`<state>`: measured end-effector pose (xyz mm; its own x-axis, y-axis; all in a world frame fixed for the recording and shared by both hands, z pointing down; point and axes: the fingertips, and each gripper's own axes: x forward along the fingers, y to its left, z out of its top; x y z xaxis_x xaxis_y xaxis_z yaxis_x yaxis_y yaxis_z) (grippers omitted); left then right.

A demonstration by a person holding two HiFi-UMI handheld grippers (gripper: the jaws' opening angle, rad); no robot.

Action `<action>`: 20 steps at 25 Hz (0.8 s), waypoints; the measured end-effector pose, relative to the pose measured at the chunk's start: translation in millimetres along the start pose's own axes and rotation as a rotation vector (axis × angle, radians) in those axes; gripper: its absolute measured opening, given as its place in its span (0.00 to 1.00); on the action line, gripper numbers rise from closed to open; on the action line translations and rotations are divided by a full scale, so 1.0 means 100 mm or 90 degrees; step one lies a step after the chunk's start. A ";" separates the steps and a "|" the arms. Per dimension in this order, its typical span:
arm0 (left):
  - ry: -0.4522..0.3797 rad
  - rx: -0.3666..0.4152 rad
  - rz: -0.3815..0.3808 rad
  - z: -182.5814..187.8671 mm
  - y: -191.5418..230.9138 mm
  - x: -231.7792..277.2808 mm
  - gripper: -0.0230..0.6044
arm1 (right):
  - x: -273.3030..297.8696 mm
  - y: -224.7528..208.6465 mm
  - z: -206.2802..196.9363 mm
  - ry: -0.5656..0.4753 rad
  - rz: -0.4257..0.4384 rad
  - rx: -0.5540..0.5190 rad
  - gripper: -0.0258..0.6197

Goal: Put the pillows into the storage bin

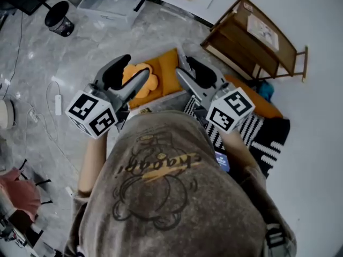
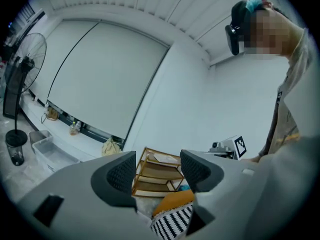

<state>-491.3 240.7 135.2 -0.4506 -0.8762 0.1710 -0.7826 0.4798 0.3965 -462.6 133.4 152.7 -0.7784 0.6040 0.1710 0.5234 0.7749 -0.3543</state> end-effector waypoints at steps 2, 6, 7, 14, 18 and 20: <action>-0.005 0.015 0.000 -0.02 -0.01 -0.03 0.42 | -0.01 0.03 0.07 -0.029 -0.006 -0.017 0.25; -0.032 0.031 0.012 0.01 0.01 -0.15 0.09 | 0.00 0.11 0.08 -0.053 -0.010 -0.058 0.11; -0.039 0.038 0.017 0.01 0.02 -0.16 0.06 | 0.00 0.12 0.07 -0.057 -0.010 -0.068 0.06; -0.061 0.080 0.061 -0.19 0.21 -0.16 0.04 | 0.10 0.01 -0.25 -0.060 -0.028 -0.088 0.04; -0.060 0.075 0.082 -0.37 0.32 -0.17 0.04 | 0.18 -0.03 -0.42 -0.049 -0.031 -0.088 0.04; -0.060 0.075 0.093 -0.43 0.34 -0.18 0.04 | 0.19 -0.05 -0.47 -0.046 -0.034 -0.090 0.04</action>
<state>-491.2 271.2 184.5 -0.5976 -0.7910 0.1312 -0.7477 0.6088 0.2650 -463.5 149.7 201.0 -0.8271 0.5496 0.1173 0.5198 0.8275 -0.2120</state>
